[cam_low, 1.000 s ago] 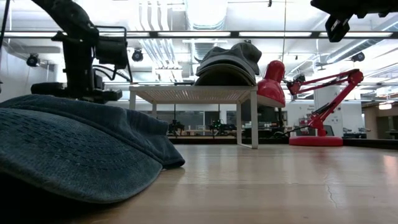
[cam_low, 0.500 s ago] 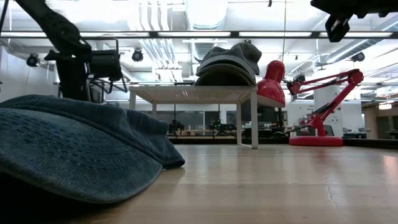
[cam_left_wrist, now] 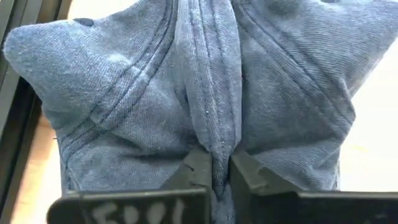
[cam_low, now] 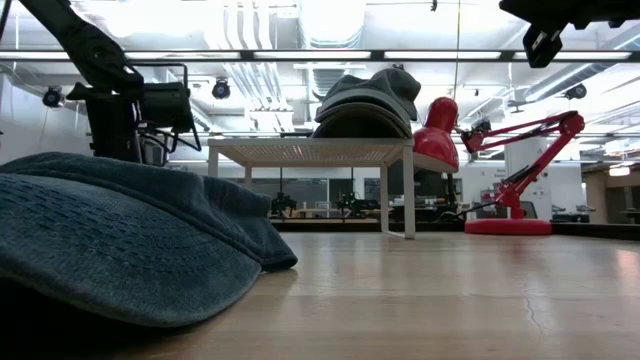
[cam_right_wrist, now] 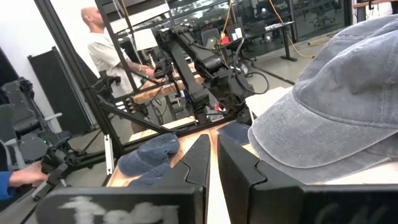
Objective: Pick & Place hat
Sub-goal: Put the top black cap on the shelf
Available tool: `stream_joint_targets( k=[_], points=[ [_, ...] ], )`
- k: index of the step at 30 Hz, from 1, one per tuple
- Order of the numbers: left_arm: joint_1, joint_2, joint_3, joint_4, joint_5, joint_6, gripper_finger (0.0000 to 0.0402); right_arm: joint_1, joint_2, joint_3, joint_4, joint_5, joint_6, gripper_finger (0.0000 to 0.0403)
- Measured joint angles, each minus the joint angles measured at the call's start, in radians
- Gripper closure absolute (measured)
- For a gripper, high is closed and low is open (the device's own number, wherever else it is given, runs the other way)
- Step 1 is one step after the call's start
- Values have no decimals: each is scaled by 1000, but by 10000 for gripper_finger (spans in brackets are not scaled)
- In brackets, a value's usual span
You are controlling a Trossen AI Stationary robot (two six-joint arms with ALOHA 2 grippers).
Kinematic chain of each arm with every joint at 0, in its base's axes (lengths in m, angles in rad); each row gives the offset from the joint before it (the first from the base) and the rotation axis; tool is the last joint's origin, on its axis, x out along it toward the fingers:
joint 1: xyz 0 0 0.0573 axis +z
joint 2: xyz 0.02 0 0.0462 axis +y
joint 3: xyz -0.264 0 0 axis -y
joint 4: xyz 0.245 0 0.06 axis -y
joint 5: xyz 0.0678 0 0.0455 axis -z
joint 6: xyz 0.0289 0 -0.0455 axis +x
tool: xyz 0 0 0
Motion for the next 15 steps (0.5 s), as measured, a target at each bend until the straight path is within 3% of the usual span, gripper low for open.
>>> stream_joint_targets(
  k=[9,15],
  points=[
    [0,1,61,-51,8,13,389,0,0,0,0,1,0,374],
    [0,-1,190,-260,-31,20,391,0,0,0,0,1,0,374]
  ],
)
